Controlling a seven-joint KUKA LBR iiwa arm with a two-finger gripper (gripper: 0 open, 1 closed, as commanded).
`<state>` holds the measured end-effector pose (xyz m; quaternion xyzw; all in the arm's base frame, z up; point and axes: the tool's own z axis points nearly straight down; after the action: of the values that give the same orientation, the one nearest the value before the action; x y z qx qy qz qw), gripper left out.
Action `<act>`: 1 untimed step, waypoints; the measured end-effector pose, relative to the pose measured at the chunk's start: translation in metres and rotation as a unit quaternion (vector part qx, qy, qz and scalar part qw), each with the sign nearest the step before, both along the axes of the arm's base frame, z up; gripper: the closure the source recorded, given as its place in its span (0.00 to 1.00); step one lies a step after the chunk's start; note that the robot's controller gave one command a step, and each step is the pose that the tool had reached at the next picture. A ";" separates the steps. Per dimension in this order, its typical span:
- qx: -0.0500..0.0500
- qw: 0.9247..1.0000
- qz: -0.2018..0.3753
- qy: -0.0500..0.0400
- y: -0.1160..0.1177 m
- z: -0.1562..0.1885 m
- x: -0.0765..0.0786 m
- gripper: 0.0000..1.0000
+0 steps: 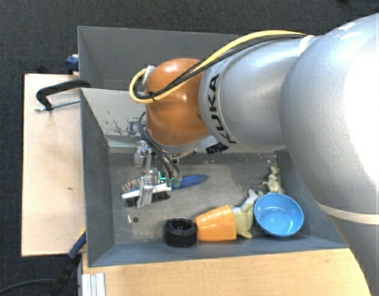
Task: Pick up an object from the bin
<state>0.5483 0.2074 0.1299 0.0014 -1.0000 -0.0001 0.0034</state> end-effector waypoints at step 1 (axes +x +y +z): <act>-0.001 1.000 -0.024 -0.001 -0.041 -0.063 0.010 0.00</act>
Offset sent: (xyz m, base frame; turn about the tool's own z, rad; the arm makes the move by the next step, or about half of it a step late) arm 0.0104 -0.0390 -0.0599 0.0451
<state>0.5581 0.1666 0.0668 -0.0226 -0.9997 0.0010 0.0026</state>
